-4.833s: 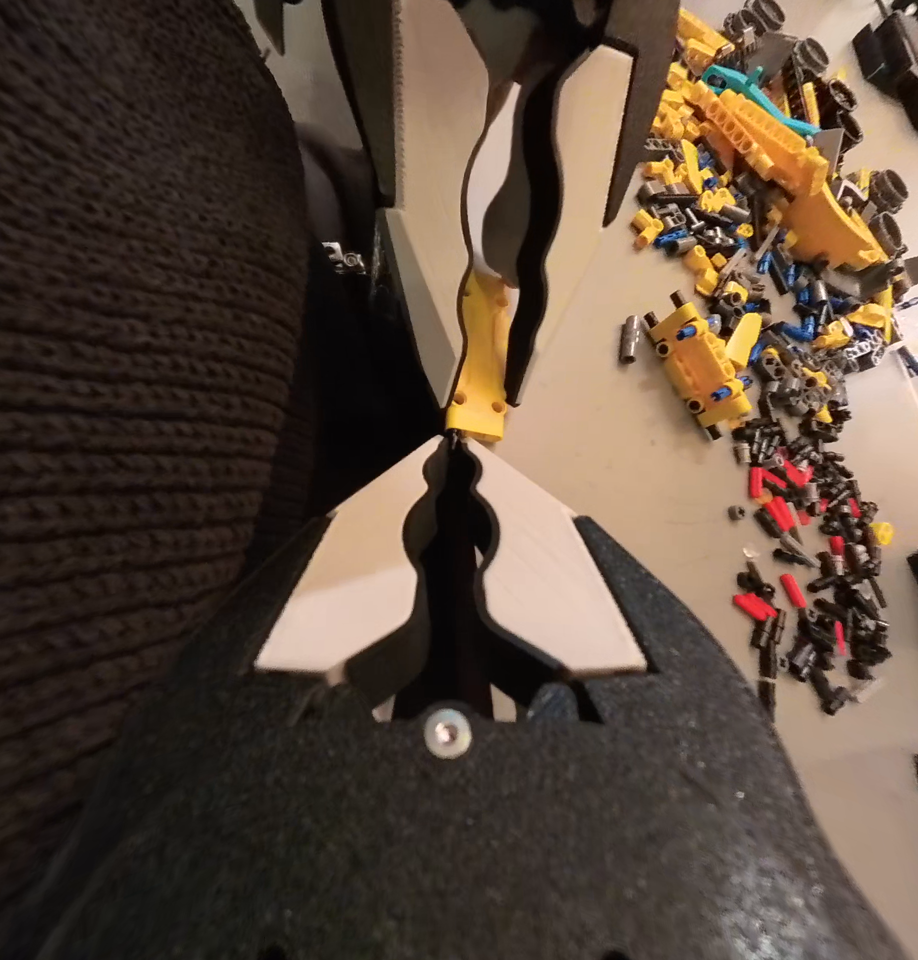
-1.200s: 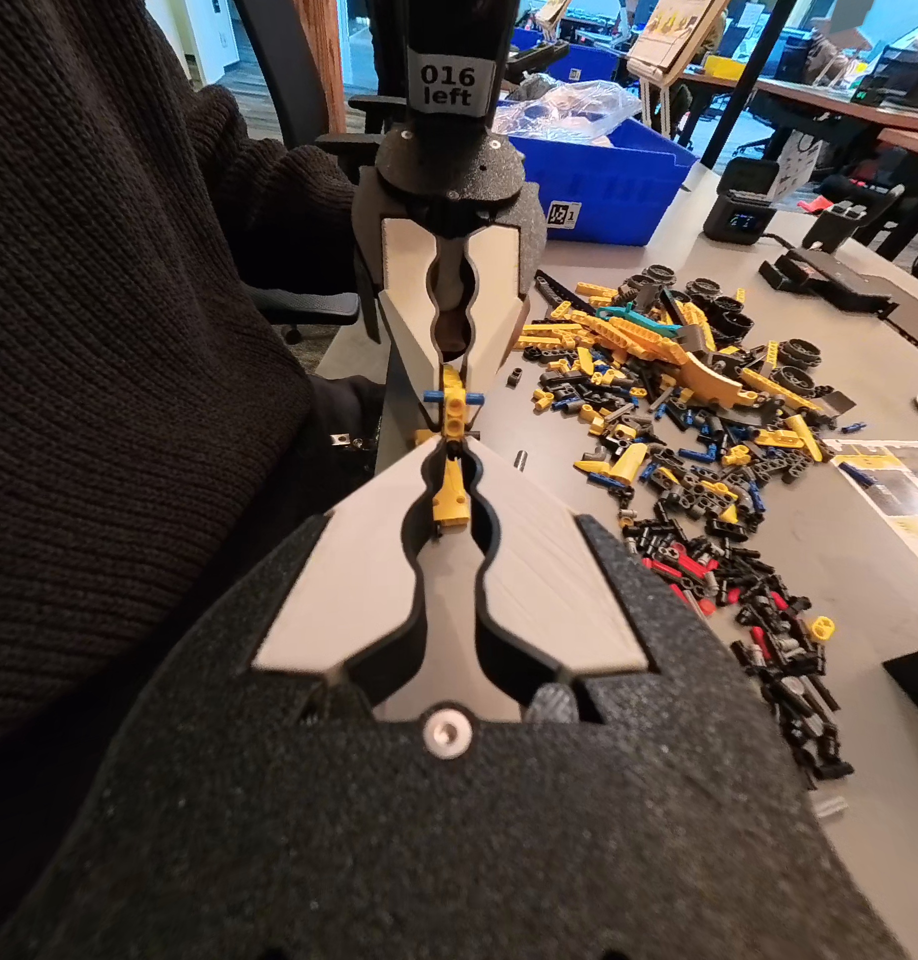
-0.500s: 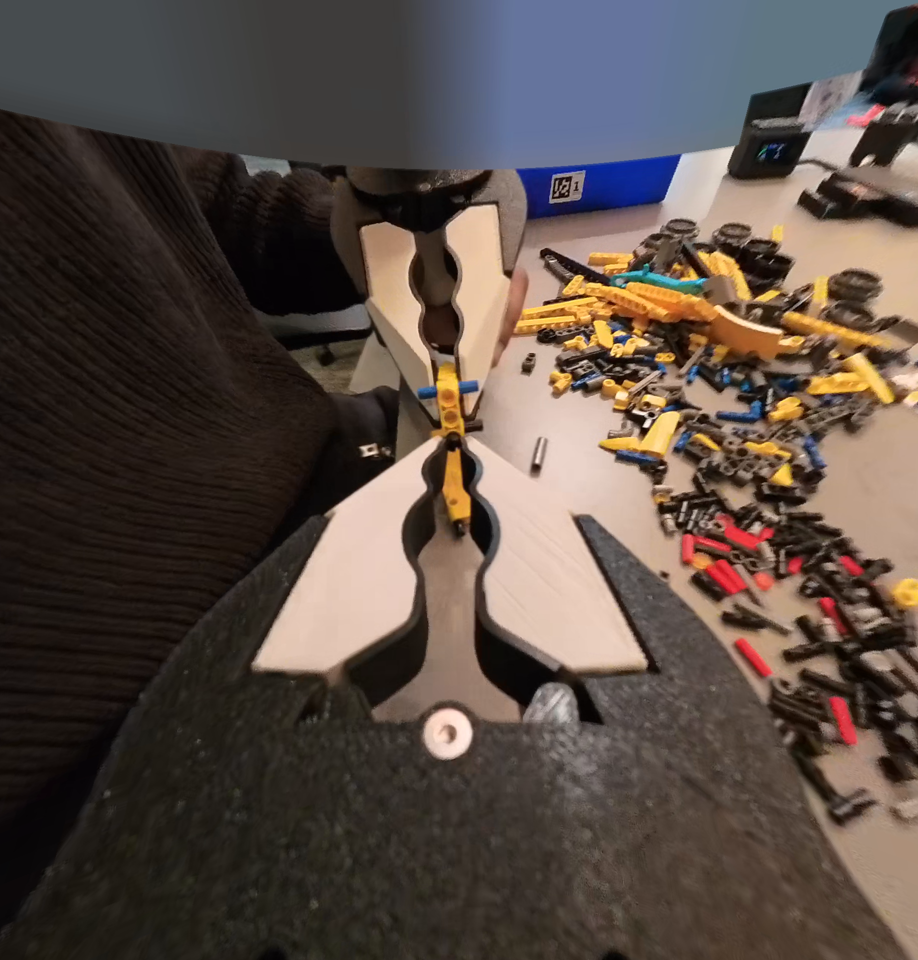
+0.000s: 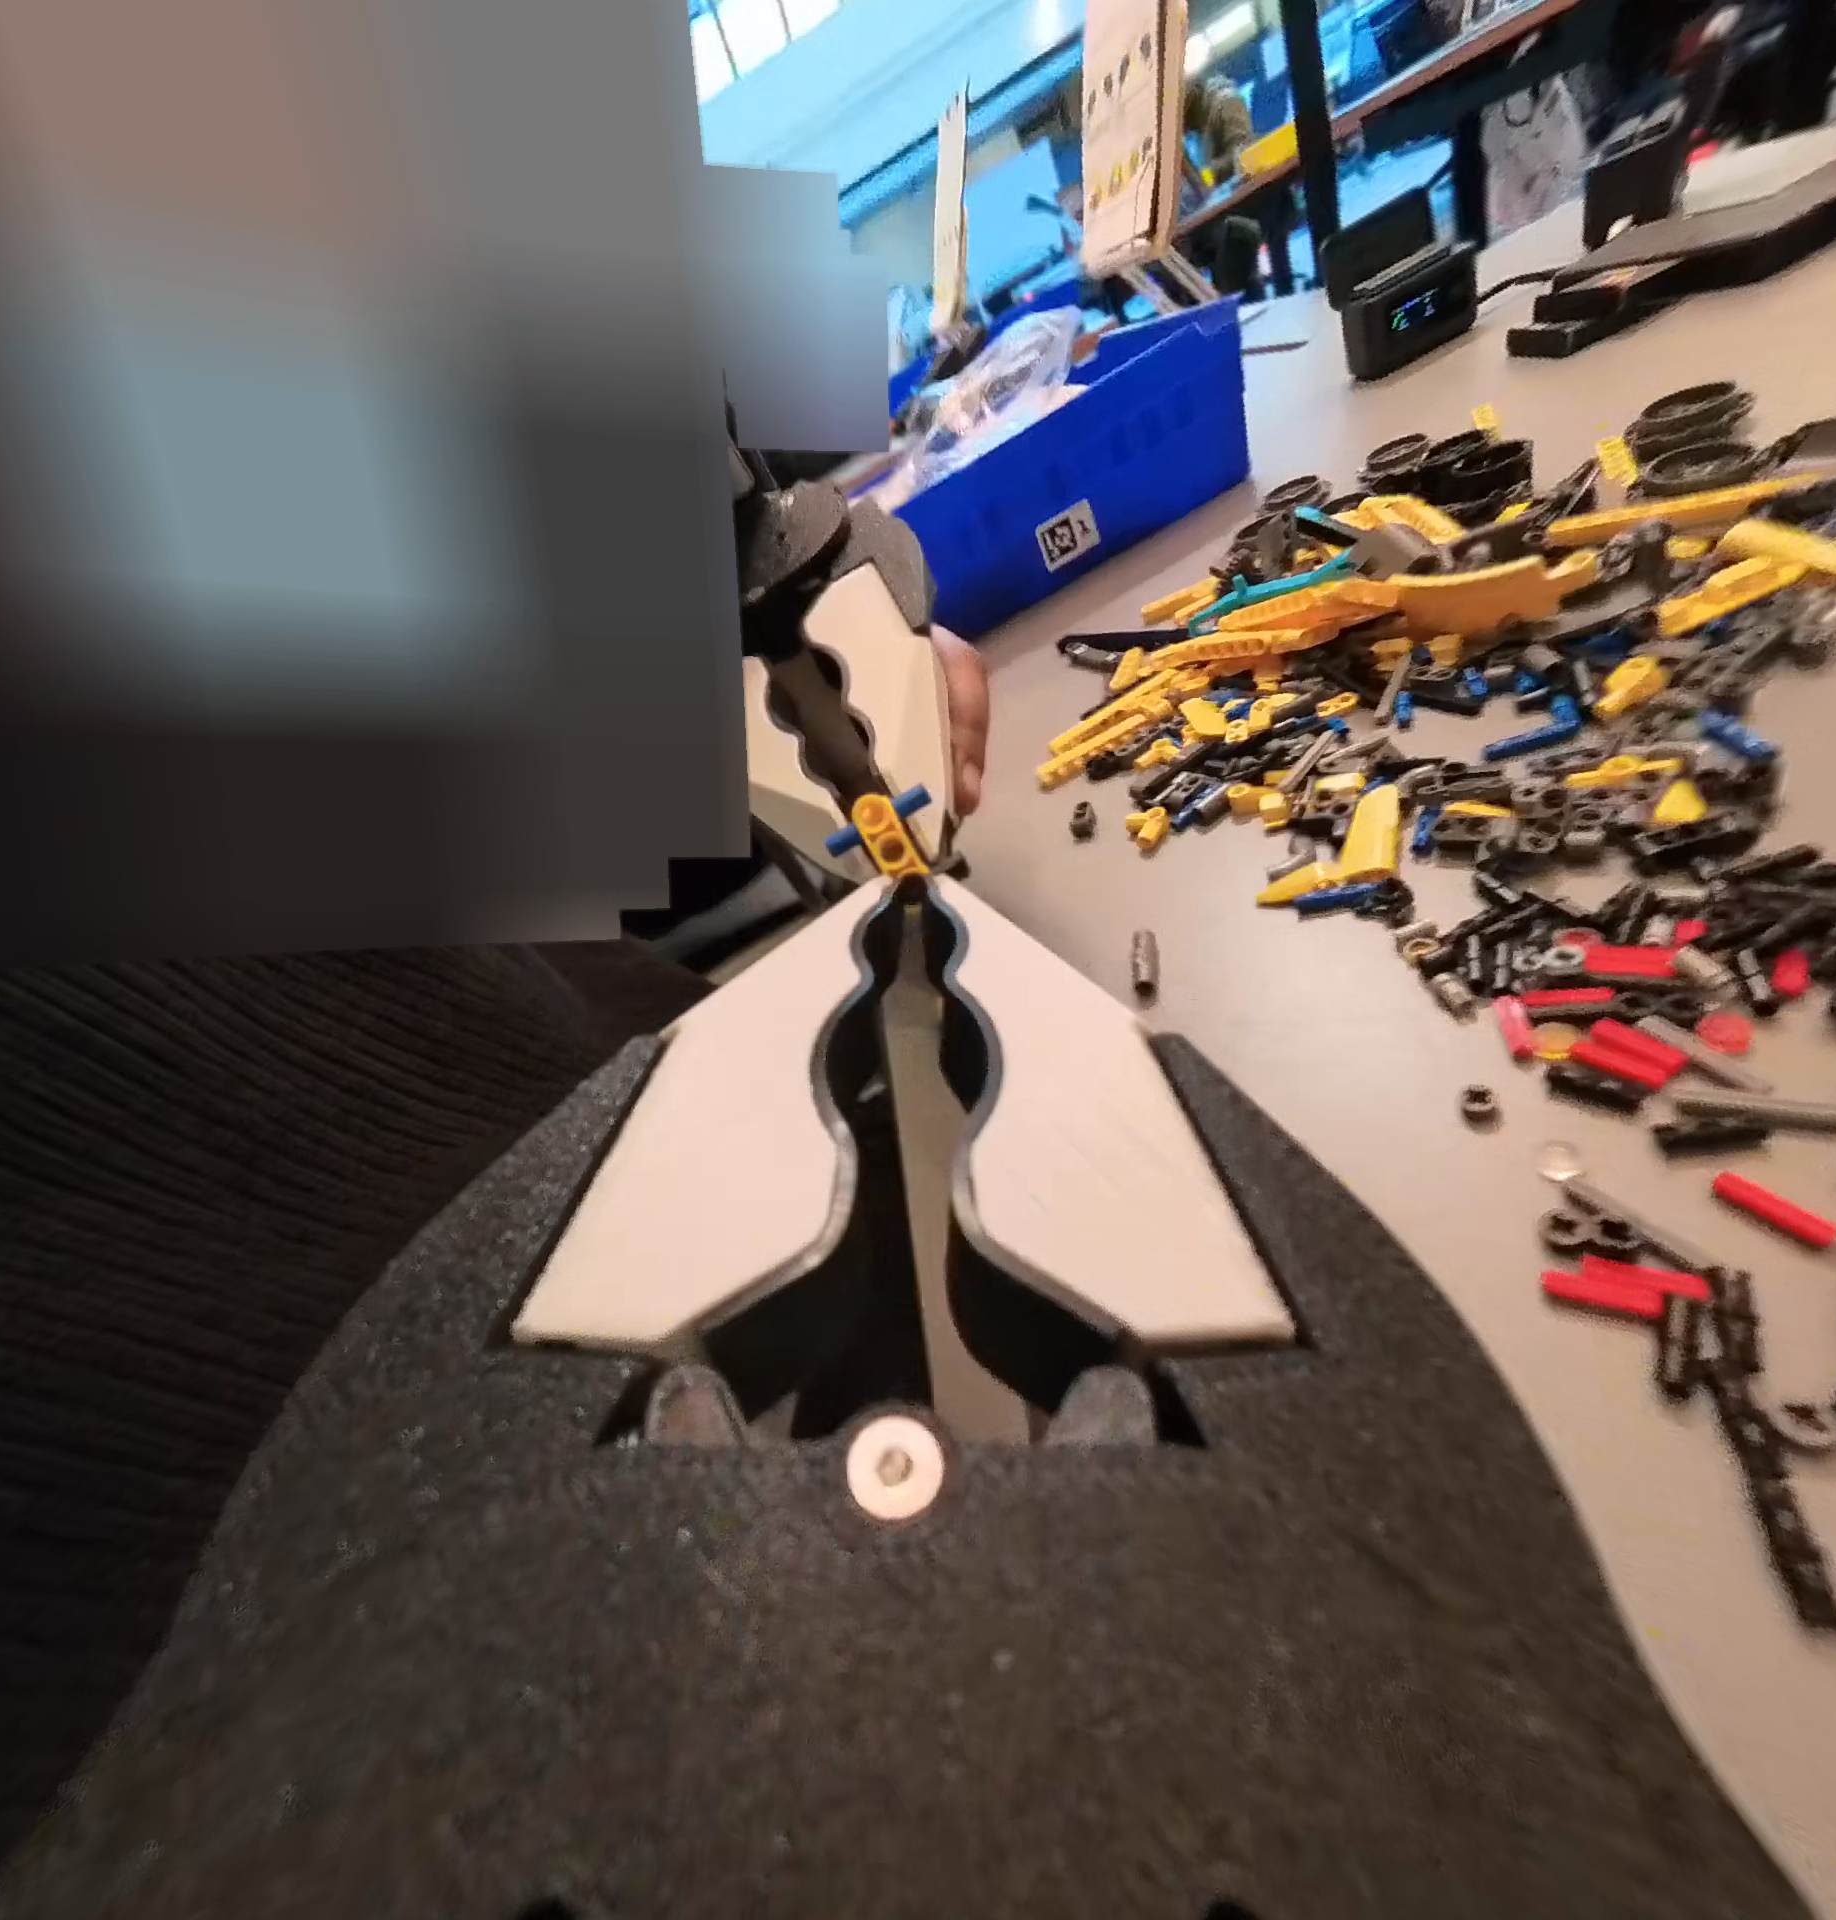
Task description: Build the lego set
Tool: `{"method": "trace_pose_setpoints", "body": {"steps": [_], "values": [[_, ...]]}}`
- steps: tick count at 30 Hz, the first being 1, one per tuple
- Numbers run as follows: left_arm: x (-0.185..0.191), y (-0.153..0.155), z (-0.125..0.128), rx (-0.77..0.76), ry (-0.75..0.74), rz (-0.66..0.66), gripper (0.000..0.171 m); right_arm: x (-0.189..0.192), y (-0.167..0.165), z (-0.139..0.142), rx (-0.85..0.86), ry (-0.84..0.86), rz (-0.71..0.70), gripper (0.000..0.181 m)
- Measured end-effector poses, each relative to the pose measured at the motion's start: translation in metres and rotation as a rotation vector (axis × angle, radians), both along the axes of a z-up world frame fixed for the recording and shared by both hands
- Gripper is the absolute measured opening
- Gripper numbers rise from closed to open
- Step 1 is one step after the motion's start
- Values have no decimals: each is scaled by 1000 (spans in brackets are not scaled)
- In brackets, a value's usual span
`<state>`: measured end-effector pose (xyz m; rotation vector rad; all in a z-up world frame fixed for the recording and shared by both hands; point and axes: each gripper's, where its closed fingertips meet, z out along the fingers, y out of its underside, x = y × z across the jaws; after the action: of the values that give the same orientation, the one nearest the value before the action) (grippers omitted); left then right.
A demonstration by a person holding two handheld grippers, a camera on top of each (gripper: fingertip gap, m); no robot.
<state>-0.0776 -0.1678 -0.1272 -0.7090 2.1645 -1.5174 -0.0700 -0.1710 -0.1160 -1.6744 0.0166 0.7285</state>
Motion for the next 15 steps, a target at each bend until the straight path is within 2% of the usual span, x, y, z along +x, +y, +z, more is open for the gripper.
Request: {"method": "trace_pose_setpoints", "body": {"steps": [4, 9, 15], "values": [[1, -2, -3, -64, 84, -14, 7, 3, -2, -2, 25, 82, -32, 2], [-9, -9, 0, -324, 277, -93, 7, -5, -6, 1, 41, 46, -13, 1], [-18, -15, 9, -505, 382, -145, 6, -13, -11, 9, 66, 40, 25, 1]]}}
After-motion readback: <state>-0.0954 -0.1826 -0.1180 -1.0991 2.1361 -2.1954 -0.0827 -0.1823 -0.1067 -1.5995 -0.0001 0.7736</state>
